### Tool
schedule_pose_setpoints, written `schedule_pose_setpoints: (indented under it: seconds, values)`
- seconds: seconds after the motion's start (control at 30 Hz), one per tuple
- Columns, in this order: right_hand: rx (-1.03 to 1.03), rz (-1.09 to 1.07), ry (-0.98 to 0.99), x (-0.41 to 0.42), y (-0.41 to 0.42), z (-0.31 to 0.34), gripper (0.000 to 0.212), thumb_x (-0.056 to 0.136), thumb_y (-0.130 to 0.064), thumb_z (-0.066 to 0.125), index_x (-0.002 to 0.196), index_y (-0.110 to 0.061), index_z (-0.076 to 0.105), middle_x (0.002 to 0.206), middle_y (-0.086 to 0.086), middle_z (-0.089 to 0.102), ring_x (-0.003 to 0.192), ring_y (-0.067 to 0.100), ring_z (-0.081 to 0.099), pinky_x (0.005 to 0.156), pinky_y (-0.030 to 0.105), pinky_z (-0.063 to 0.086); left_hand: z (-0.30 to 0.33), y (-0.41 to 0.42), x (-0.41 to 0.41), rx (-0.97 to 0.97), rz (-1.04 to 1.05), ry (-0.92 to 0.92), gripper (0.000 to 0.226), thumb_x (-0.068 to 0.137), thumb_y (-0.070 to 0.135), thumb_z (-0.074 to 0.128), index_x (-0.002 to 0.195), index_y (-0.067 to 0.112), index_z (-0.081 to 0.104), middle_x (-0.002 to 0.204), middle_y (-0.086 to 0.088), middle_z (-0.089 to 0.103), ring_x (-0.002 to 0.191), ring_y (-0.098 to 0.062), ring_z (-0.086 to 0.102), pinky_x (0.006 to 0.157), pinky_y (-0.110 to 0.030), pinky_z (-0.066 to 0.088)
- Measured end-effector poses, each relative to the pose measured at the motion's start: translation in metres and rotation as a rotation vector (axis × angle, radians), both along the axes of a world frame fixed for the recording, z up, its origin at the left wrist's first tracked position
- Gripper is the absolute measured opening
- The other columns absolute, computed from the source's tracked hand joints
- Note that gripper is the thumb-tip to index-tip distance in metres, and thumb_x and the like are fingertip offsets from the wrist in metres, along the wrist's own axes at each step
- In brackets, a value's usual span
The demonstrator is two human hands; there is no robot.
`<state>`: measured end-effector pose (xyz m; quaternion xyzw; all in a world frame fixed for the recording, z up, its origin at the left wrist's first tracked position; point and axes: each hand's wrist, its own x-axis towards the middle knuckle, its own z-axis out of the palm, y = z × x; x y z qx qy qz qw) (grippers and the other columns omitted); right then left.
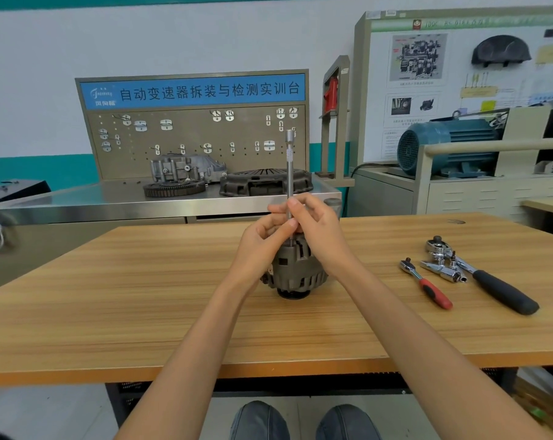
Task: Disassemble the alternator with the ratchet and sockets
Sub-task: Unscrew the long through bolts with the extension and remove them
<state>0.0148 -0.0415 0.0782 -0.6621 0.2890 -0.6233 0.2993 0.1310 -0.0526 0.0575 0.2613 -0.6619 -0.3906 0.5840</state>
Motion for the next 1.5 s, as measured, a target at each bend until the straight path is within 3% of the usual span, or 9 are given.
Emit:
schedule_pose_setpoints:
  seconds: [0.3,0.4,0.53,0.67,0.9,1.03,1.2,1.37,1.5]
  values:
    - [0.031,0.009,-0.047,0.0030,0.0011,-0.0006,0.022,0.099,-0.019,0.045,0.097,-0.015,0.066,0.096,-0.004,0.071,0.094,0.007,0.067,0.080,0.015,0.051,0.0001,-0.0001,-0.0073,0.012,0.058,0.038,0.005,0.089,0.010,0.064,0.087,0.014,0.065,0.080,0.003,0.069,0.075,-0.003,0.065,0.066,-0.013,0.049]
    - [0.024,-0.005,-0.025,0.0040,0.0006,-0.0015,0.019,0.097,-0.023,0.051,0.098,-0.017,0.068,0.091,-0.005,0.073,0.092,0.005,0.068,0.079,0.016,0.051,-0.0011,-0.0008,-0.0079,0.005,0.077,0.032,0.001,0.090,0.013,0.063,0.091,0.013,0.064,0.084,-0.002,0.067,0.077,-0.005,0.063,0.067,-0.015,0.048]
    - [-0.003,-0.063,0.044,0.0009,-0.0020,-0.0015,0.027,0.099,-0.025,0.044,0.097,-0.019,0.071,0.095,-0.003,0.073,0.097,0.007,0.066,0.090,0.025,0.050,-0.0023,0.0004,-0.0048,-0.013,0.025,0.038,0.009,0.094,0.014,0.057,0.097,0.014,0.066,0.087,0.004,0.071,0.084,-0.003,0.066,0.071,-0.013,0.049]
    - [0.001,-0.032,0.037,0.0003,-0.0024,-0.0010,0.031,0.101,-0.023,0.039,0.096,-0.019,0.069,0.095,-0.007,0.072,0.095,0.006,0.066,0.089,0.023,0.051,-0.0016,0.0013,-0.0022,-0.026,0.015,0.022,0.015,0.094,0.011,0.056,0.102,0.013,0.069,0.090,0.006,0.073,0.089,-0.003,0.068,0.074,-0.012,0.050]
    - [0.040,-0.016,-0.012,0.0038,0.0002,-0.0009,0.006,0.096,-0.032,0.051,0.100,-0.034,0.056,0.086,-0.019,0.072,0.089,-0.005,0.065,0.074,0.008,0.049,-0.0029,-0.0008,-0.0076,0.014,0.079,0.022,0.006,0.091,0.015,0.062,0.095,0.013,0.066,0.088,-0.001,0.071,0.083,-0.009,0.066,0.071,-0.018,0.051]
    - [0.026,-0.029,-0.007,0.0025,-0.0007,-0.0002,0.009,0.097,-0.023,0.051,0.092,-0.020,0.058,0.096,-0.002,0.073,0.094,0.009,0.068,0.084,0.024,0.053,-0.0025,-0.0016,-0.0080,0.014,0.085,0.019,0.008,0.092,0.015,0.062,0.097,0.011,0.066,0.091,-0.005,0.071,0.085,-0.011,0.066,0.073,-0.019,0.051]
    - [0.021,-0.036,0.019,0.0018,-0.0002,0.0010,0.021,0.098,-0.020,0.047,0.106,-0.009,0.063,0.101,-0.002,0.071,0.098,0.011,0.066,0.091,0.031,0.052,-0.0021,-0.0012,-0.0038,0.010,0.043,0.015,0.015,0.094,0.014,0.057,0.105,0.008,0.066,0.096,-0.003,0.072,0.088,-0.006,0.067,0.072,-0.014,0.050]
    - [0.005,-0.022,0.044,-0.0010,0.0001,0.0026,0.021,0.099,-0.017,0.045,0.094,-0.016,0.065,0.096,-0.002,0.071,0.094,0.008,0.066,0.086,0.023,0.052,-0.0002,0.0016,-0.0005,-0.004,0.006,-0.008,0.019,0.094,0.013,0.057,0.109,0.010,0.068,0.099,0.001,0.074,0.095,-0.006,0.068,0.076,-0.014,0.050]
    - [0.020,-0.019,0.056,0.0000,0.0003,0.0030,0.027,0.101,-0.017,0.040,0.095,-0.019,0.066,0.098,-0.002,0.069,0.096,0.005,0.065,0.085,0.016,0.050,0.0014,0.0015,-0.0037,0.018,0.043,-0.016,0.007,0.091,0.010,0.061,0.089,0.015,0.066,0.079,0.006,0.071,0.077,-0.002,0.067,0.067,-0.013,0.050]
